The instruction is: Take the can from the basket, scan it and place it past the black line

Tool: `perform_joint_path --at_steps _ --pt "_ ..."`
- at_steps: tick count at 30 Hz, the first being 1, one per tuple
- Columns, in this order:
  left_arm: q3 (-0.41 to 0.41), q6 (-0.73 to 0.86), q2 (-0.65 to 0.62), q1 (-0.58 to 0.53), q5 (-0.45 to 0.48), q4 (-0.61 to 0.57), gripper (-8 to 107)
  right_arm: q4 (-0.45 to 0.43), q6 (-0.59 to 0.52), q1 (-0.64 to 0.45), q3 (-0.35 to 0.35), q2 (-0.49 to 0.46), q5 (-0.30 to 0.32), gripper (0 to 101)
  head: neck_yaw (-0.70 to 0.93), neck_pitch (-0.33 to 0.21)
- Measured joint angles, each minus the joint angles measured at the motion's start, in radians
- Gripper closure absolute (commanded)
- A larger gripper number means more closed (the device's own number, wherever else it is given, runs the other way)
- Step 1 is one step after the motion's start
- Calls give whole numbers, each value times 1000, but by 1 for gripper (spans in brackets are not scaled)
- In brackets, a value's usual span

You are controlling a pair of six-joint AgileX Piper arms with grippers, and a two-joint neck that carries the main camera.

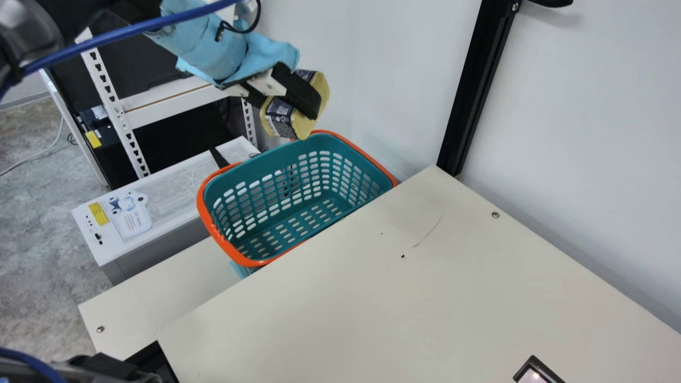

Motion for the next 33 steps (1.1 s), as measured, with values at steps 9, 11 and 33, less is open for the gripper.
perform_joint_path --at_steps 9,11,33 --pt "41 -118 -75 -90 2 6 89 0 0 0 0 0 0 0 0 0" --pt "44 -137 -92 -109 2 9 89 0 0 0 0 0 0 0 0 0" --pt "133 -389 -219 -349 1 32 89 0 0 0 0 0 0 0 0 0"
